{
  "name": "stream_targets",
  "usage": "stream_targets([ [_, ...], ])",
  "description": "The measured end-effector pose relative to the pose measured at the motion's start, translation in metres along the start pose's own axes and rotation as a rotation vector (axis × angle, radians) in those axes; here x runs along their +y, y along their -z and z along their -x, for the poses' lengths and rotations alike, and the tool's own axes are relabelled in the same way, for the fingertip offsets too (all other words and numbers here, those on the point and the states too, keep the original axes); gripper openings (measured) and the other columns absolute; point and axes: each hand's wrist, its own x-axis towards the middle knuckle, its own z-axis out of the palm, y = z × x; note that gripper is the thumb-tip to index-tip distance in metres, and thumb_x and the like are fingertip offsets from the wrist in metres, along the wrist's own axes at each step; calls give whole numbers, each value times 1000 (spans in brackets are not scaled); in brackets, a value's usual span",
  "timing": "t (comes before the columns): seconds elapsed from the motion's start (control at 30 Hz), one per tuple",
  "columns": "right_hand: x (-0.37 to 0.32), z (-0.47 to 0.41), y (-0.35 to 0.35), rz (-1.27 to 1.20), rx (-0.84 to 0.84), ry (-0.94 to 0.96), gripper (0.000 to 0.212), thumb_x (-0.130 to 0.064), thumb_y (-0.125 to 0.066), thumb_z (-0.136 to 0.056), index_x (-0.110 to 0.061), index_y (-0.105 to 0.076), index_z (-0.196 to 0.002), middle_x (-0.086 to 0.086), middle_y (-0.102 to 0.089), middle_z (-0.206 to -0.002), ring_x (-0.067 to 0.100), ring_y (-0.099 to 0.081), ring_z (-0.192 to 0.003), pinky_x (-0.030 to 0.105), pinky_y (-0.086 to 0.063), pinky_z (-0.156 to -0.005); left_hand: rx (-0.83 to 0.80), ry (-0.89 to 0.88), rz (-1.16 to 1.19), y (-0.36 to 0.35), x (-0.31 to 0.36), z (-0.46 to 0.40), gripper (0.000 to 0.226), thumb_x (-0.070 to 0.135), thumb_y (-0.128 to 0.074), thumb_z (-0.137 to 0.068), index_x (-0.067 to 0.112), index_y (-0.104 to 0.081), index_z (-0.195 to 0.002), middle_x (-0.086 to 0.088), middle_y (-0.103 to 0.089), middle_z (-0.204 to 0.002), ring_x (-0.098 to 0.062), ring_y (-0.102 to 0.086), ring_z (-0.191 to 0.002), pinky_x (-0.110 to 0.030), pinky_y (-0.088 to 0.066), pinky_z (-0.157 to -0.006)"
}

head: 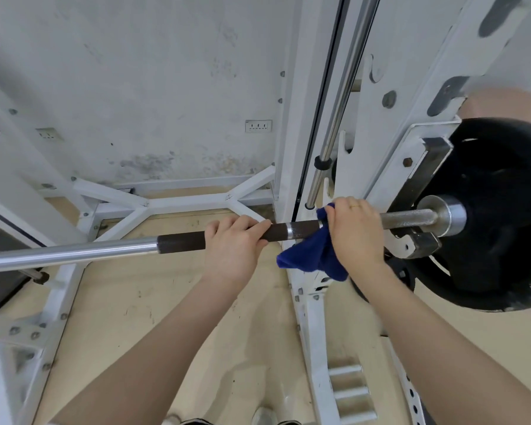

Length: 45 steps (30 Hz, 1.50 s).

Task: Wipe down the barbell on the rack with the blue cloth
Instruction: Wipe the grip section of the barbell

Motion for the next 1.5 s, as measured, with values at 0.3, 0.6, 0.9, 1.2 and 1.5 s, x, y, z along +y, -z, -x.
stream_targets([
  [0.3, -27, 0, 17, -31, -32, 171, 29, -27, -37, -98, -11, -61, -94, 7, -61, -91, 28, -59, -86, 34, -37, -80, -110, -44, 0, 9, -5, -6, 31, 28, -57, -89, 30, -59, -120, 7, -65, -109, -26, -52, -105, -37, -30, -88],
  [0.6, -127, 17, 51, -941, -2, -232, 26, -26, -28, -102, -12, -47, -93, -5, -52, -75, 14, -50, -72, 25, -34, -67, -33, -16, 184, 67, -96, 15, 23, 1, -67, -76, 11, -73, -95, -6, -73, -89, -35, -62, -89, -47, -50, -79],
  [0.9, -195, 57, 35, -1621, -455, -659, 30, -41, -34, -100, -21, -56, -96, -1, -60, -89, 15, -58, -84, 31, -47, -77, -113, 7, 169, 75, -164, 41, 31, 28, -64, -78, 13, -71, -104, -7, -70, -101, -33, -63, -93, -50, -48, -82],
  [1.2, -203, 84, -19, -1465, -304, -811, 36, -30, -29, -103, -15, -54, -81, 4, -55, -77, 17, -52, -72, 31, -42, -70, -347, -90, 41, 78, -153, 18, 33, 38, -50, -92, 32, -55, -124, 0, -53, -111, -24, -48, -107, -34, -32, -89],
  [1.5, -231, 49, -14, -2356, -126, -1277, 38, -27, -19, -103, -10, -52, -102, 14, -59, -87, 26, -54, -84, 33, -40, -77, -410, -148, 140, 76, -153, 11, 26, 24, -52, -91, 17, -62, -114, -6, -61, -109, -26, -56, -99, -39, -47, -83],
])
